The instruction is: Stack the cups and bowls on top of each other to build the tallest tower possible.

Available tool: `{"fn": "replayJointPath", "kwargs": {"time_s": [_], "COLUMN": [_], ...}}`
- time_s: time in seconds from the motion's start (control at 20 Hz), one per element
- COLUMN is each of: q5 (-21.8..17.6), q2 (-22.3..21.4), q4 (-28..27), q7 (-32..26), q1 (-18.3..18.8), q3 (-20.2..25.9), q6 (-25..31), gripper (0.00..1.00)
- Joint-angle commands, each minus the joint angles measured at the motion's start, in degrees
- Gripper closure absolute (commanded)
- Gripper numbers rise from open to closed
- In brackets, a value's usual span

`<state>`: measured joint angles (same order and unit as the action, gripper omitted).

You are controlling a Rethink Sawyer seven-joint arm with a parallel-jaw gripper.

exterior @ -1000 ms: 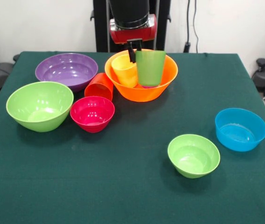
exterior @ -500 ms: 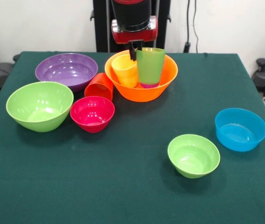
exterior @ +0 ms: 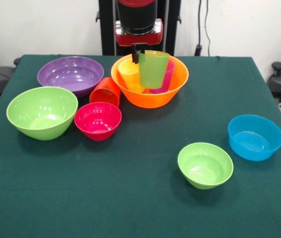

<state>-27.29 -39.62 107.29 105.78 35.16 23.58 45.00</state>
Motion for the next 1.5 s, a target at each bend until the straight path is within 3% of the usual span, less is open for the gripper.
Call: {"fn": "replayJointPath", "kwargs": {"time_s": [0.05,0.35,0.8,1.5], "q5": [-8.8,-10.8,-8.3,-6.2], "q2": [3.2,6.4,8.3,10.2], "q4": [-5.1,-5.2,-2.8,-5.8], "q7": [3.0,5.1,6.2,2.6], "q1": [-5.1,-7.7,-10.0,-8.6], "q3": [-6.0,-8.4,-9.0,-8.8], "q6": [0.4,-3.9,-8.8,-10.3], "gripper": [1.00,1.00,1.00,1.00]}}
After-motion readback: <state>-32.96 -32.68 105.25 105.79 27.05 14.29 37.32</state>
